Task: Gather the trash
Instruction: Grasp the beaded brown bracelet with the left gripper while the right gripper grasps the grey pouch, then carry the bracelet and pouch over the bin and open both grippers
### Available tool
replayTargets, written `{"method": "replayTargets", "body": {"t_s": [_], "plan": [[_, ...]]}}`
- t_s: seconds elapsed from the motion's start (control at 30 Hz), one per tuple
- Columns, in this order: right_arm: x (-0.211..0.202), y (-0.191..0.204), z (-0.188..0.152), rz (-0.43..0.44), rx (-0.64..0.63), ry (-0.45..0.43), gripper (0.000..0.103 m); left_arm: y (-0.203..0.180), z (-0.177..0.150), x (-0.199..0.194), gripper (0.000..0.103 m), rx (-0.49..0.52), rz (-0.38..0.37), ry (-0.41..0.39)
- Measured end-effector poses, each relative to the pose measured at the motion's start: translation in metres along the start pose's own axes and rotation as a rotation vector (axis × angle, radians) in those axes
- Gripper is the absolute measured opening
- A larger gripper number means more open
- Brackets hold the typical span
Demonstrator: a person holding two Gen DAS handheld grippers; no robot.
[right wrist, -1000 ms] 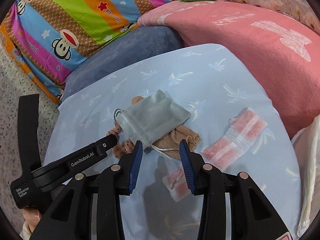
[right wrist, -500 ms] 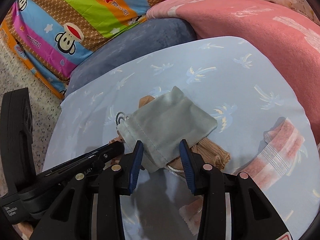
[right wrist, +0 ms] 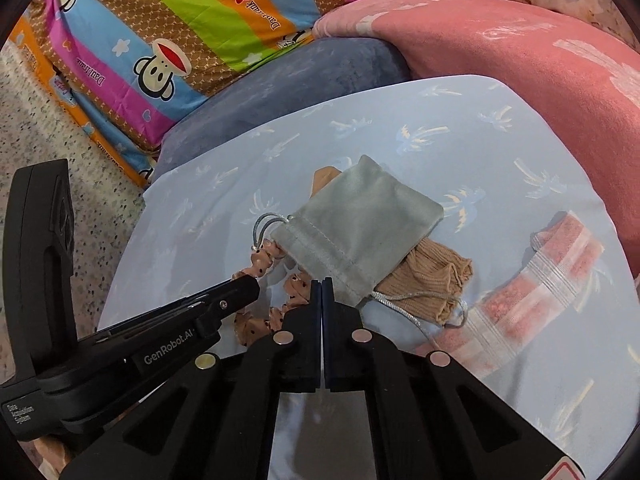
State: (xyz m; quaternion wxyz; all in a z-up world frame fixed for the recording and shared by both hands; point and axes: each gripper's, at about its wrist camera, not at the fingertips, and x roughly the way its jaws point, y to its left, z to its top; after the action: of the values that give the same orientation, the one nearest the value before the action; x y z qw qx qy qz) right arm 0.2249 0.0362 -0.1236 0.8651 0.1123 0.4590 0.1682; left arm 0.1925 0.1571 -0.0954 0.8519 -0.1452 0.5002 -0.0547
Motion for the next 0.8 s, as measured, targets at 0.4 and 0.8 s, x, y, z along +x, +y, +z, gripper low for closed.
{"method": "replayTargets", "body": {"t_s": [0.4, 0.8], "plan": [[0.009, 0.001, 0.003, -0.086, -0.023, 0.017, 0.044, 0.013, -0.009, -0.015, 0.01, -0.026, 0.073, -0.015], [0.024, -0.01, 0.003, -0.108, 0.041, 0.037, 0.012, 0.016, -0.007, -0.012, 0.01, -0.033, 0.083, -0.016]]}}
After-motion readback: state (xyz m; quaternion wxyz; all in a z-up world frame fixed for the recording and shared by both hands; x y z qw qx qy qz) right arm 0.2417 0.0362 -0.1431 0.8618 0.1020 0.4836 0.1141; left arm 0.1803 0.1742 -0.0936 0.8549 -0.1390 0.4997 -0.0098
